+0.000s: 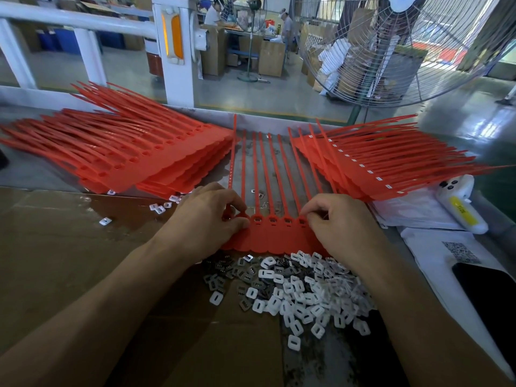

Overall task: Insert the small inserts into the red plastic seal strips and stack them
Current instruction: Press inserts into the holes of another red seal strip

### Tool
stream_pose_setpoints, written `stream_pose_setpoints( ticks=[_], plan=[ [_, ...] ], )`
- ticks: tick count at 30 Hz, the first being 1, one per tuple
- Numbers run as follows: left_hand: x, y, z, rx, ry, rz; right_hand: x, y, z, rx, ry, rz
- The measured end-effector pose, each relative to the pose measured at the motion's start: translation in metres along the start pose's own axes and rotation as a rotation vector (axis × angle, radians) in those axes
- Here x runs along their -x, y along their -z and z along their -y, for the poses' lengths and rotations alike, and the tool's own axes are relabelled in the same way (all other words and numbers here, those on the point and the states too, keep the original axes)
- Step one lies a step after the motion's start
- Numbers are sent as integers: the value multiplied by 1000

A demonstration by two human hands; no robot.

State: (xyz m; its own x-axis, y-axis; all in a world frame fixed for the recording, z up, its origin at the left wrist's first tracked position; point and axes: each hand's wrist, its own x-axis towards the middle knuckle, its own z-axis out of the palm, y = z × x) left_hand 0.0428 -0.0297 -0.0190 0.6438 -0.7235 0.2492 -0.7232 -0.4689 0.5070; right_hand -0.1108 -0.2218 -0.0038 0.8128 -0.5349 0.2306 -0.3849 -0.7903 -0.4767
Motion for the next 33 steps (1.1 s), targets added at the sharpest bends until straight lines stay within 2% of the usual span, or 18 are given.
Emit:
stream_pose_setpoints(
  ticks=[3, 9, 16, 23, 27, 31, 33],
  plan=[
    [0, 0, -1, 10, 6, 0, 1, 2, 6, -86, 63, -13],
    [0, 1, -2, 11, 5, -1, 14, -2, 26, -163, 304, 294],
    [0, 0, -2, 3, 5, -6, 23, -7, 41, -136, 402, 457],
    [0, 0, -1, -2, 5, -1, 24, -9, 44, -66, 462, 445],
    [0, -2, -1, -4, -3, -8, 26, -10, 43, -104, 446, 432],
    [-1, -2, 0, -6, -8, -9, 26, -7, 40, -230, 361, 400],
    [-1, -2, 1, 2, -12, -11, 23, -5, 37, -297, 294, 324]
  ],
)
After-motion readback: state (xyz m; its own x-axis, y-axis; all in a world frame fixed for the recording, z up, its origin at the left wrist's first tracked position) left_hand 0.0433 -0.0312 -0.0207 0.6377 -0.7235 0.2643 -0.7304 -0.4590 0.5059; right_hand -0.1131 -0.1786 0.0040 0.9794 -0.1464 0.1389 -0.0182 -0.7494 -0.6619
